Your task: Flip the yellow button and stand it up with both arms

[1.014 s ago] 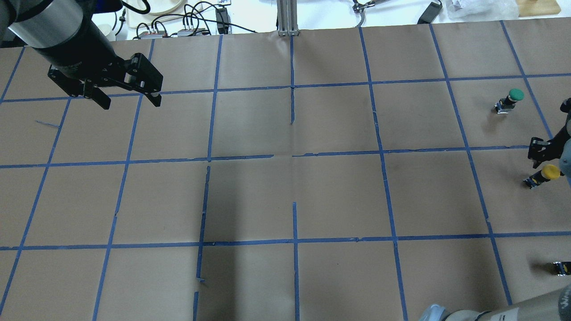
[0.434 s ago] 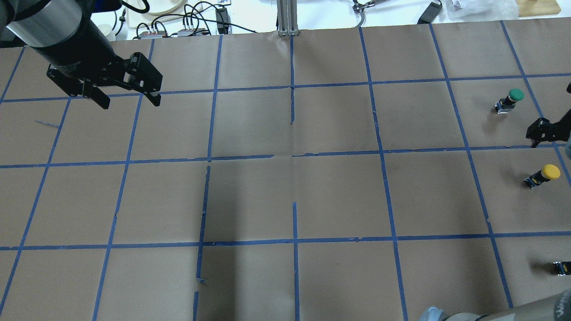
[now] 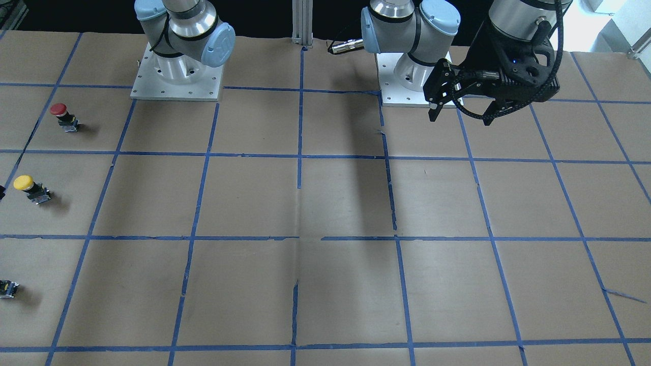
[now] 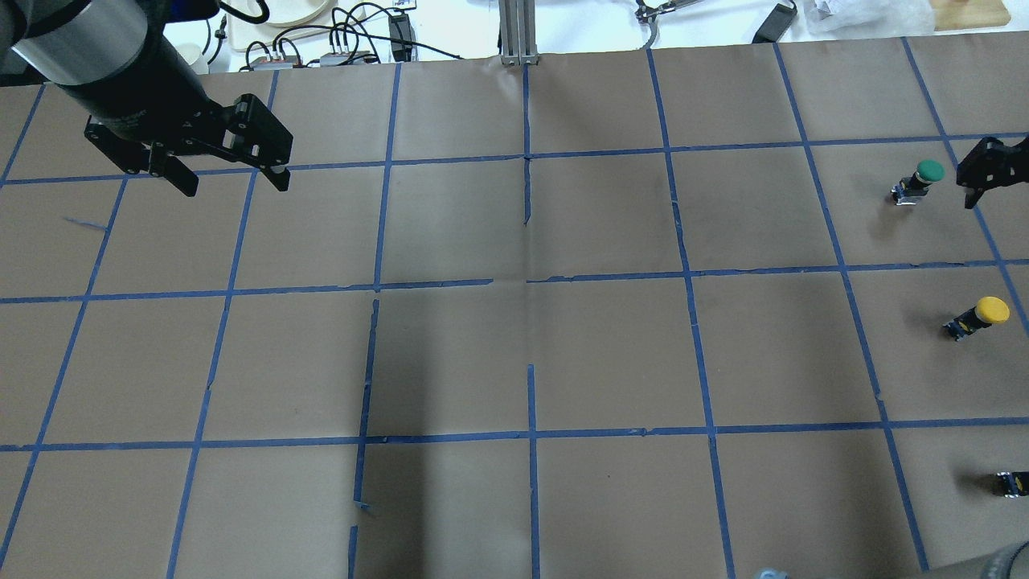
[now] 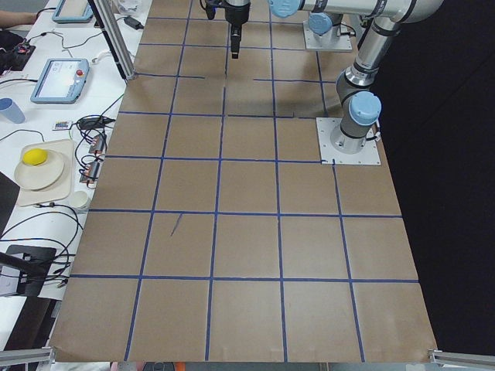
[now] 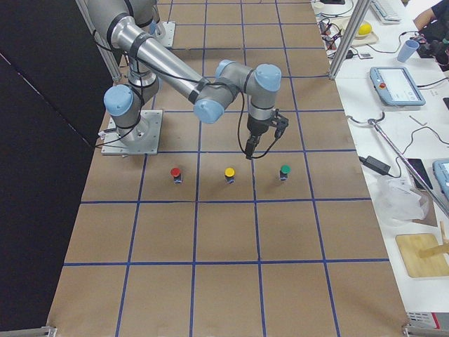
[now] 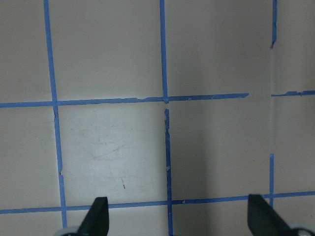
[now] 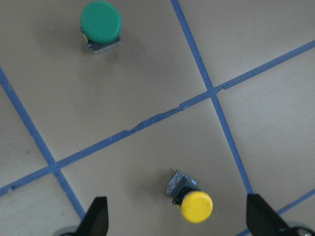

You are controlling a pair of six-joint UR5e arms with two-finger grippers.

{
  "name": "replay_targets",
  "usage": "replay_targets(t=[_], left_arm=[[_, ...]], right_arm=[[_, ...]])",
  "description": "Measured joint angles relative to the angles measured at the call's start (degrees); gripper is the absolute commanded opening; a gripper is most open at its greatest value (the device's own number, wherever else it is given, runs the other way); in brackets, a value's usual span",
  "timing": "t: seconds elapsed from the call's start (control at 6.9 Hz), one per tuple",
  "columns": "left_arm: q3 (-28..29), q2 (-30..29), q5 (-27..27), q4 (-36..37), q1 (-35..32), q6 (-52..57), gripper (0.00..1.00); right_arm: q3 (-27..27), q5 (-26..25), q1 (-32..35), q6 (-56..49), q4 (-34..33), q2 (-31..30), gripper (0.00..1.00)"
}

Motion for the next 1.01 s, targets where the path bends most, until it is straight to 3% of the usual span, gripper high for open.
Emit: replay_targets(t=[0.14, 0.43, 0.72, 1.01], left_arm=[[-0.13, 0.13, 0.04, -0.03, -0.01, 0.00, 1.00], [-0.35, 0.36, 0.01, 0.06, -0.01, 0.02, 1.00], [-0.46, 0.40, -0.04, 0.14, -0.01, 0.08, 1.00], [-0.58, 0.46, -0.04, 0.14, -0.01, 0.09, 1.00]], right_arm=[[-5.79, 0.05, 2.76, 0.92, 8.66, -0.15, 1.00], [-12.89, 0.56, 13.47, 8.89, 17.97, -0.62, 1.00], [-14.42, 7.09, 22.48, 14.87, 21.28, -1.35, 1.00], [-14.66, 9.82, 25.30, 15.81, 22.21, -1.89, 1.00]])
